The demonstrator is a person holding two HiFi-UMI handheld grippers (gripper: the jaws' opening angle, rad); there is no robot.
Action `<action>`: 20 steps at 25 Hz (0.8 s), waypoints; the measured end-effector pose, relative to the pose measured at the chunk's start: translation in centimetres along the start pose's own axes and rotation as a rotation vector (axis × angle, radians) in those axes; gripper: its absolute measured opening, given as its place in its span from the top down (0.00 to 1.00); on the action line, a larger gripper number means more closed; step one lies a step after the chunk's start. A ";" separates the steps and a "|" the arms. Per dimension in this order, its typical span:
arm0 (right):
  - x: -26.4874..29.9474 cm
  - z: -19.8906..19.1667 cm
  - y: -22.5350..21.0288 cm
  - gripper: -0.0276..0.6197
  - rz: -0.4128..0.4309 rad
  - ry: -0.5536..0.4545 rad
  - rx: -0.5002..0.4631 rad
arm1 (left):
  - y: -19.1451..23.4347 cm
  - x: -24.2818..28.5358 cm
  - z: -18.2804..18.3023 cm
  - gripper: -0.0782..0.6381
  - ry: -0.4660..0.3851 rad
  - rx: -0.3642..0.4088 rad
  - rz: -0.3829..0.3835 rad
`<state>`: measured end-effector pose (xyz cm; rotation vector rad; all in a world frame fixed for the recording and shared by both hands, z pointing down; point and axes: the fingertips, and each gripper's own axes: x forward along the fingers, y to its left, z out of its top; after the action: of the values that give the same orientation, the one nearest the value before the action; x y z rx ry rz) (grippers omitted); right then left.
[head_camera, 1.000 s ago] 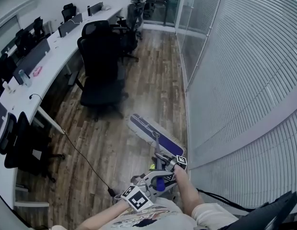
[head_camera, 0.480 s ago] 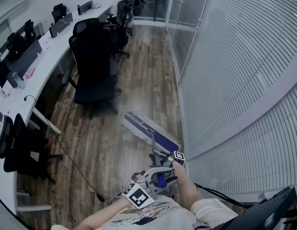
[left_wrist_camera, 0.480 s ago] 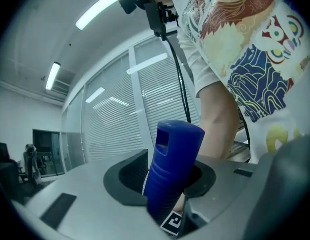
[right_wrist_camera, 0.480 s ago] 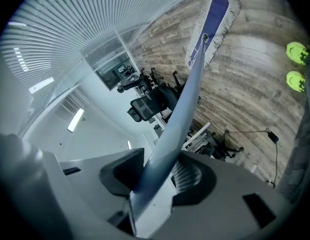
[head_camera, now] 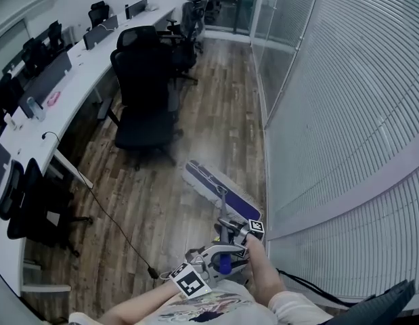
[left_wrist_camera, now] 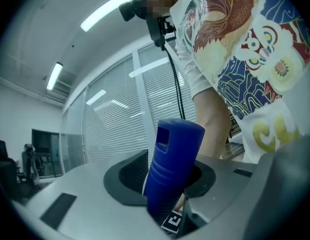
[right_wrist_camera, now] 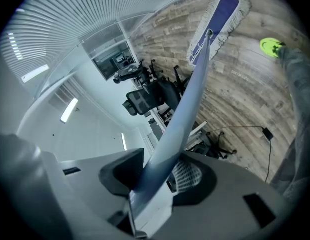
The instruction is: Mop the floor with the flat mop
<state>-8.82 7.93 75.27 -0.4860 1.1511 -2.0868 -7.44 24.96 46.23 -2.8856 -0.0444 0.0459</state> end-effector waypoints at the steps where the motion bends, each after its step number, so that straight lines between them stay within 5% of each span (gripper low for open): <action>1: 0.3 0.8 0.5 0.70 -0.005 -0.005 0.003 | 0.8 0.5 -0.3 0.71 0.005 -0.001 0.002; 15: 7.8 17.3 13.0 0.69 -0.021 0.121 -0.021 | 21.8 10.9 -3.6 0.71 -0.025 -0.024 0.136; 20: 8.7 24.2 17.7 0.68 0.015 0.126 -0.021 | 27.6 16.9 -5.3 0.71 -0.012 0.005 0.117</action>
<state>6.88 -18.95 73.22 -0.3587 1.2459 -2.1199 10.35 -2.51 43.95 -2.8799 0.1222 0.0845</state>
